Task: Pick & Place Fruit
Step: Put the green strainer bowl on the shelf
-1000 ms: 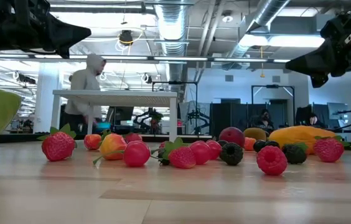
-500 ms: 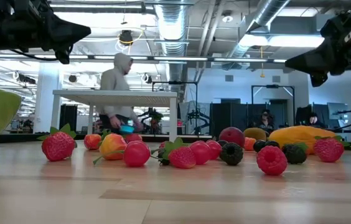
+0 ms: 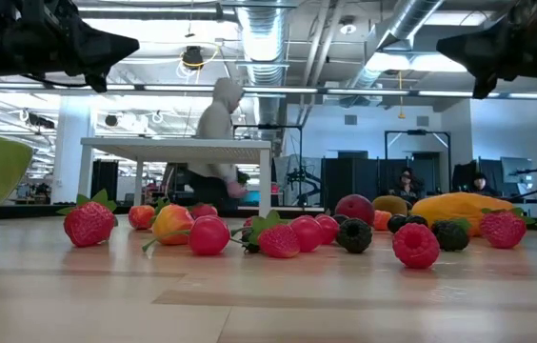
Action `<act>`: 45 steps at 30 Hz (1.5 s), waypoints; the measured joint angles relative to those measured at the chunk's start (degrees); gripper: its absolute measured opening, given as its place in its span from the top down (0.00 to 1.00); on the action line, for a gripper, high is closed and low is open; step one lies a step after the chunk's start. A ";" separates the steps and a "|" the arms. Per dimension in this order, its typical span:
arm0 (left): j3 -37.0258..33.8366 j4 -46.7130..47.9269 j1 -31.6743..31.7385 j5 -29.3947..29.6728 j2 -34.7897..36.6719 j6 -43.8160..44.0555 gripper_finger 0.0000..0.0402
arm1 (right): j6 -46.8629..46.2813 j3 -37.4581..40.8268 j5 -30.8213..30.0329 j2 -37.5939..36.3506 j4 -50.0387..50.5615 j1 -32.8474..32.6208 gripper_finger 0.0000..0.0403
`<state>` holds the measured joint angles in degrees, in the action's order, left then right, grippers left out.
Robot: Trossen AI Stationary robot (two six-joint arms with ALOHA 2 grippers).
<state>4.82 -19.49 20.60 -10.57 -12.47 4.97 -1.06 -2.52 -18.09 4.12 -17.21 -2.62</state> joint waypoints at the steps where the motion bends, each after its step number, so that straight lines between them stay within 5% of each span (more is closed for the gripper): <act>1: 0.00 0.00 0.00 0.00 -0.02 0.00 0.98 | -0.03 0.00 -0.02 0.00 0.00 0.85 0.99; 11: 0.00 -1.77 0.00 0.02 -0.02 -0.40 0.98 | -9.32 -0.02 0.09 10.16 -0.68 7.84 0.99; 20: 0.00 -1.95 -0.03 -3.15 -1.10 0.02 0.95 | -11.65 -1.80 3.11 28.57 -16.66 5.71 0.99; 32: 3.91 -0.16 -5.34 -4.44 -20.46 2.99 0.42 | -10.86 -13.39 3.19 48.25 -16.65 5.54 0.99; 37: 10.43 7.23 -11.06 -4.65 -27.90 -0.55 0.38 | -10.80 -14.53 3.19 54.71 -16.44 6.75 0.99; 45: 24.52 34.64 -21.18 -1.28 -33.42 -1.75 0.47 | -10.97 -14.53 3.15 61.82 -16.20 7.68 0.99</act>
<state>29.34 15.16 -0.58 -11.85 -45.89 3.22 -12.03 -17.06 -14.94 65.94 -33.41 5.06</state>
